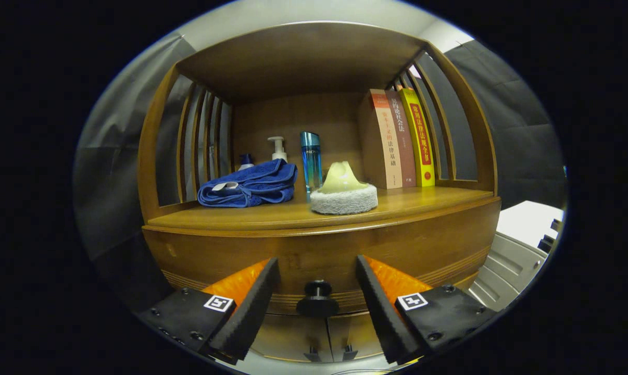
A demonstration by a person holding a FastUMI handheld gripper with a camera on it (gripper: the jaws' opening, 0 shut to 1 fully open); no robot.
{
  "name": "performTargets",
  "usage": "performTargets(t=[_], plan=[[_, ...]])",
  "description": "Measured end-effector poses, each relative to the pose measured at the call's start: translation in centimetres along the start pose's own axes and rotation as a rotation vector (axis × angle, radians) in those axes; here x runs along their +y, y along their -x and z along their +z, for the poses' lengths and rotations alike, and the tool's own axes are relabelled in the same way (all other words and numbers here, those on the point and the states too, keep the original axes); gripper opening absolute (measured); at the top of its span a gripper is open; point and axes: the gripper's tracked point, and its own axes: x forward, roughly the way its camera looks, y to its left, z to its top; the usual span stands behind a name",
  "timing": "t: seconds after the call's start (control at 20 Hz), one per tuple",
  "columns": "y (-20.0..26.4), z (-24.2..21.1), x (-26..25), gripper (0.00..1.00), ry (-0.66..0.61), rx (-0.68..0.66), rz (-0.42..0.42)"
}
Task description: Pull open the drawer, take out the items inside it, and place them on the countertop above the cabinet.
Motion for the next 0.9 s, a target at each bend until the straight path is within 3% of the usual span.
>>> performTargets(t=[0.2, 0.5, 0.7, 0.9], plan=[[5.2, 8.3, 0.0, 0.96, 0.031, -0.106, -0.007], [15.1, 19.2, 1.8, 0.96, -0.013, -0.146, 0.046], [22.5, 27.3, 1.0, 0.96, 0.063, -0.212, 0.028], [25.8, 31.4, 1.7, 0.96, 0.105, -0.247, 0.037]])
